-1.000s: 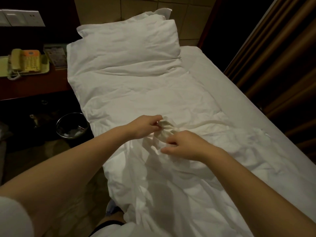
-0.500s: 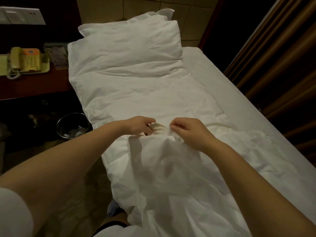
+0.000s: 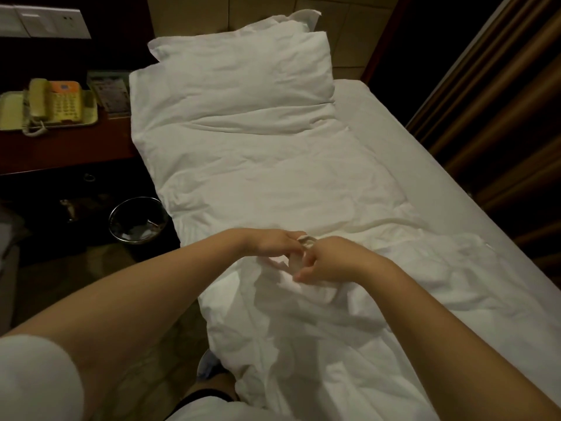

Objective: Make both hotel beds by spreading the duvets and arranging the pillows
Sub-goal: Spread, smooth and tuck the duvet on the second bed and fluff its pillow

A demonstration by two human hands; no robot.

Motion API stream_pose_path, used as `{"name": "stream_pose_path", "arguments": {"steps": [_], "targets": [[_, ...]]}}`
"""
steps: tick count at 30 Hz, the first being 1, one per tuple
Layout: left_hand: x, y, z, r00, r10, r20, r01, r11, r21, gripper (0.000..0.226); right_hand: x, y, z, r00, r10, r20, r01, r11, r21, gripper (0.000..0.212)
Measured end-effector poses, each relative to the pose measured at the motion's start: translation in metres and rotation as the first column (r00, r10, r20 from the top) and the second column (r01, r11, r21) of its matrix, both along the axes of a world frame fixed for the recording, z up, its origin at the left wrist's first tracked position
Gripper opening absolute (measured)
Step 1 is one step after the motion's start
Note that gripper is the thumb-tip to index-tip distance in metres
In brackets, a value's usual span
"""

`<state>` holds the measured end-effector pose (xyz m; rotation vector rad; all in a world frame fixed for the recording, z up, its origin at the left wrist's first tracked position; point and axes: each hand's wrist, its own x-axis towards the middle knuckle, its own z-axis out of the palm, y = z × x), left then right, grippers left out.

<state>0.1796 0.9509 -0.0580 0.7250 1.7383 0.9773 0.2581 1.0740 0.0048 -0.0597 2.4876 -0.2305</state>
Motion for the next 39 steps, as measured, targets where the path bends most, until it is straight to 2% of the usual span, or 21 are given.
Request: {"name": "stream_pose_path", "arguments": {"steps": [3,7,10,13,17,21,23,24,25,27,28,29,30,33,34,36,39], "targets": [[0.001,0.008,-0.001,0.993,-0.118,0.030,0.119,0.991,-0.061,0.021,0.011,0.002,-0.006,0.995,-0.104,-0.009,0.100,0.976,-0.192,0.019],[0.003,0.012,0.000,0.947,-0.321,-0.031,0.309,0.930,-0.201,0.038,0.020,0.002,-0.012,0.973,-0.216,-0.076,0.182,0.931,-0.316,0.028],[-0.002,0.014,0.001,0.924,-0.351,-0.149,0.291,0.901,-0.321,0.039,0.024,0.004,-0.020,0.951,-0.294,-0.095,0.237,0.891,-0.387,0.024],[-0.021,0.002,0.006,0.932,-0.230,-0.281,0.111,0.918,-0.381,0.038,0.022,0.012,-0.029,0.917,-0.307,-0.255,0.239,0.934,-0.266,0.020],[-0.043,-0.025,0.013,0.925,-0.219,-0.310,0.057,0.888,-0.455,0.041,0.016,0.013,-0.036,0.874,-0.308,-0.375,0.263,0.950,-0.167,0.024],[-0.050,-0.034,0.013,0.889,-0.217,-0.403,-0.010,0.871,-0.490,0.046,0.001,0.007,-0.044,0.816,-0.153,-0.558,0.179,0.984,-0.008,0.028],[-0.056,-0.035,0.015,0.880,-0.127,-0.458,-0.110,0.883,-0.457,0.043,-0.010,0.008,-0.046,0.779,-0.088,-0.621,0.171,0.982,0.075,0.026],[-0.060,-0.036,0.014,0.887,-0.066,-0.457,-0.155,0.889,-0.431,0.039,-0.016,0.009,-0.048,0.731,-0.075,-0.678,0.175,0.981,0.080,0.024],[-0.063,-0.038,0.012,0.918,0.028,-0.395,-0.202,0.891,-0.406,0.033,-0.022,0.010,-0.049,0.661,-0.075,-0.746,0.182,0.981,0.062,0.021],[-0.066,-0.045,0.008,0.965,0.231,-0.123,-0.261,0.881,-0.394,0.027,-0.034,0.009,-0.051,0.456,-0.096,-0.885,0.174,0.985,-0.016,0.022],[-0.066,-0.049,0.004,0.959,0.285,0.002,-0.259,0.875,-0.409,0.025,-0.040,0.006,-0.051,0.393,-0.113,-0.913,0.147,0.987,-0.059,0.023],[-0.065,-0.054,-0.002,0.948,0.311,0.071,-0.252,0.867,-0.429,0.024,-0.047,0.001,-0.052,0.377,-0.117,-0.919,0.104,0.991,-0.083,0.024],[-0.065,-0.058,-0.011,0.935,0.341,0.099,-0.263,0.853,-0.451,0.023,-0.055,-0.006,-0.053,0.419,-0.110,-0.901,0.064,0.994,-0.092,0.024],[-0.063,-0.063,-0.039,0.886,0.448,0.120,-0.343,0.807,-0.482,0.018,-0.072,-0.017,-0.068,0.738,-0.096,-0.668,0.083,0.995,-0.051,0.027],[-0.063,-0.064,-0.046,0.871,0.478,0.116,-0.373,0.794,-0.480,0.016,-0.075,-0.017,-0.076,0.807,-0.098,-0.582,0.116,0.993,-0.007,0.028],[-0.062,-0.061,-0.056,0.849,0.523,0.076,-0.425,0.761,-0.490,0.018,-0.073,-0.012,-0.092,0.885,-0.164,-0.435,0.199,0.979,0.036,0.034],[-0.069,-0.054,-0.059,0.813,0.583,-0.012,-0.513,0.705,-0.490,0.025,-0.058,0.003,-0.112,0.903,-0.231,-0.361,0.267,0.962,0.052,0.048]]}}
